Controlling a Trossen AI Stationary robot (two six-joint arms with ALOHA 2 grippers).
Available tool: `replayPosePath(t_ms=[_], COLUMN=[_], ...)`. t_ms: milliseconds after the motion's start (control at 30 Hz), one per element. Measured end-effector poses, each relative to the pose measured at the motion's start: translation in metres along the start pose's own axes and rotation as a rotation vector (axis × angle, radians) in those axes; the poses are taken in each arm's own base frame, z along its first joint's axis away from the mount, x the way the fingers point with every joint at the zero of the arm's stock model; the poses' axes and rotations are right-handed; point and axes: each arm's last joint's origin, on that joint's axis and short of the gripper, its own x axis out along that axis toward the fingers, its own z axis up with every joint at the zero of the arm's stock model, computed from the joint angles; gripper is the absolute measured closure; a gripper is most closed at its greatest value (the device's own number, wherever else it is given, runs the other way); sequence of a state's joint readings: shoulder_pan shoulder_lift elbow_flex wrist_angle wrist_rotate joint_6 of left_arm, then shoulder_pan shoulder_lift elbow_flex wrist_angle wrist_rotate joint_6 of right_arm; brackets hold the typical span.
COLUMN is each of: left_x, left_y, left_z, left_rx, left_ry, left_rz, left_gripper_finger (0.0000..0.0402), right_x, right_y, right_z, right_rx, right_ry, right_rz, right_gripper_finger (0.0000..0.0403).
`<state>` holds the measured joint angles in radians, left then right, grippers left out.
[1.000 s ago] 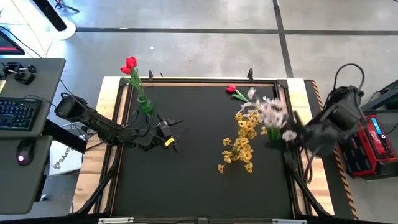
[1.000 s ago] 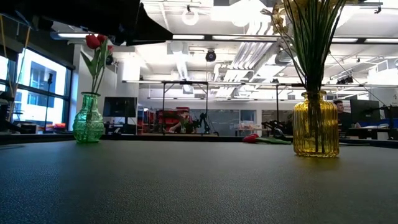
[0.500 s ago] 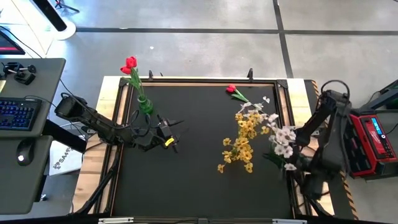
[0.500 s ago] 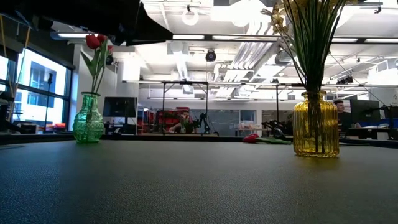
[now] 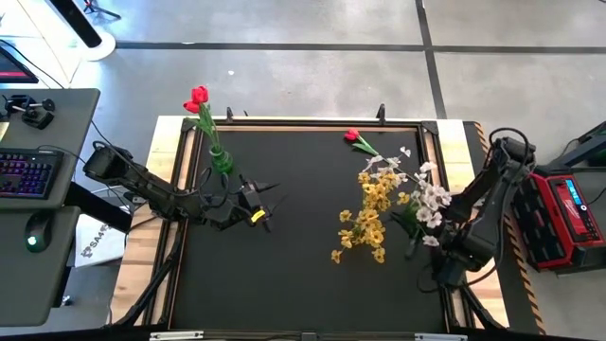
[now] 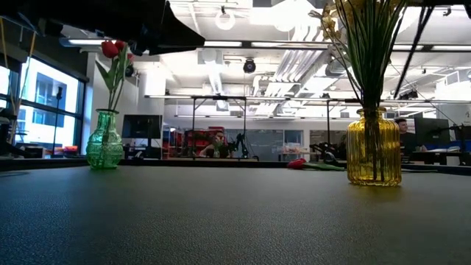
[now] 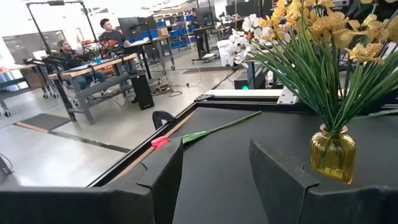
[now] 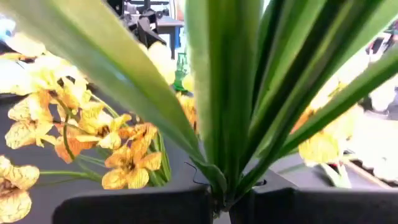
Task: Sort flowers into vase by color
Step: Put the white flower into the yellow vase
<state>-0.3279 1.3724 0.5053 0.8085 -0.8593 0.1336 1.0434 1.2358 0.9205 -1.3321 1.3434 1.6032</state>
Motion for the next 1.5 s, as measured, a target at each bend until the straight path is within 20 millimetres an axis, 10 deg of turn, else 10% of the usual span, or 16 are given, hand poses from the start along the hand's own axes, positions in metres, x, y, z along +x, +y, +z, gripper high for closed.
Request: replayPosePath(t_ms=[1500], left_x=[0.0], left_y=[-0.004], left_z=[0.001], left_rx=[-0.099], left_ry=[-0.013], left_rz=[-0.154], left_gripper_finger=[0.0227], right_x=[0.09], right_y=[0.015], right_z=[-0.002], right_rx=[0.027], right_ry=[0.365], right_rz=[-0.032], right_gripper_finger=[0.0403])
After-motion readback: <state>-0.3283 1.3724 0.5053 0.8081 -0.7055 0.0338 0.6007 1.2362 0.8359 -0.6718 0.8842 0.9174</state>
